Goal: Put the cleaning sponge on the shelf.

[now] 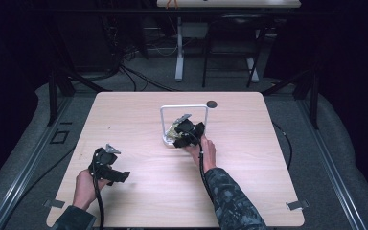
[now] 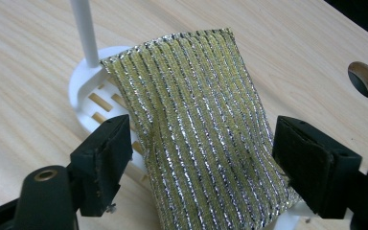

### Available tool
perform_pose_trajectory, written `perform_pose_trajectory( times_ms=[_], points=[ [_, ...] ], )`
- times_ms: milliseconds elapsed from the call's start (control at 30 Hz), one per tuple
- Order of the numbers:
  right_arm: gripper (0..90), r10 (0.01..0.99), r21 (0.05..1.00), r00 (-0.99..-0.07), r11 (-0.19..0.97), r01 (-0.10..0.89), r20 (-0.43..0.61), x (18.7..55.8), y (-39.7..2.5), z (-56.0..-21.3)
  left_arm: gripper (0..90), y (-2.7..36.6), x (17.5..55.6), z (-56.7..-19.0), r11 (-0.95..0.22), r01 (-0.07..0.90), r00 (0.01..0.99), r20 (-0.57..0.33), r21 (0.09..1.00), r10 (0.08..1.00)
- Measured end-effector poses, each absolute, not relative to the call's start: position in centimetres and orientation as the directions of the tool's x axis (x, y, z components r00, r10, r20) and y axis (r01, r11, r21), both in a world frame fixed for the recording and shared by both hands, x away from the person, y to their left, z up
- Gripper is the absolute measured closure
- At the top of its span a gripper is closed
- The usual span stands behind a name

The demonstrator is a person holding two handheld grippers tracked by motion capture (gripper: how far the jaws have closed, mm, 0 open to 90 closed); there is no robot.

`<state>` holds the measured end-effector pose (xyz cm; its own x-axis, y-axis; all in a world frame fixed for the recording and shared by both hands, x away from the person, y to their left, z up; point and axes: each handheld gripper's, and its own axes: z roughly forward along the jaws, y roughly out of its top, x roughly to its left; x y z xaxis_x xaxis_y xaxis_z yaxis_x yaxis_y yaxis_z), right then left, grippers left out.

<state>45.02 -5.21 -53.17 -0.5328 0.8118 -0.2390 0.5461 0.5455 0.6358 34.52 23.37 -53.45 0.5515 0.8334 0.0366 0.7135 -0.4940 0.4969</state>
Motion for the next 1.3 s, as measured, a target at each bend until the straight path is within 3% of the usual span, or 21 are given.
perform_pose_trajectory(
  times_ms=[833,1300],
  points=[
    [12.9,0.754,0.67,-0.644,0.545,0.503,-0.129,40.3,-8.5,-48.9,15.1,23.3,34.5,-53.5,-0.497,0.714,0.553,0.037,0.494,0.832],
    [9.8,0.77,0.686,-0.632,0.509,0.52,-0.092,38.2,-12.6,-47.9,15.0,23.2,34.5,-53.6,-0.502,0.713,0.559,0.036,0.489,0.829]
  ],
)
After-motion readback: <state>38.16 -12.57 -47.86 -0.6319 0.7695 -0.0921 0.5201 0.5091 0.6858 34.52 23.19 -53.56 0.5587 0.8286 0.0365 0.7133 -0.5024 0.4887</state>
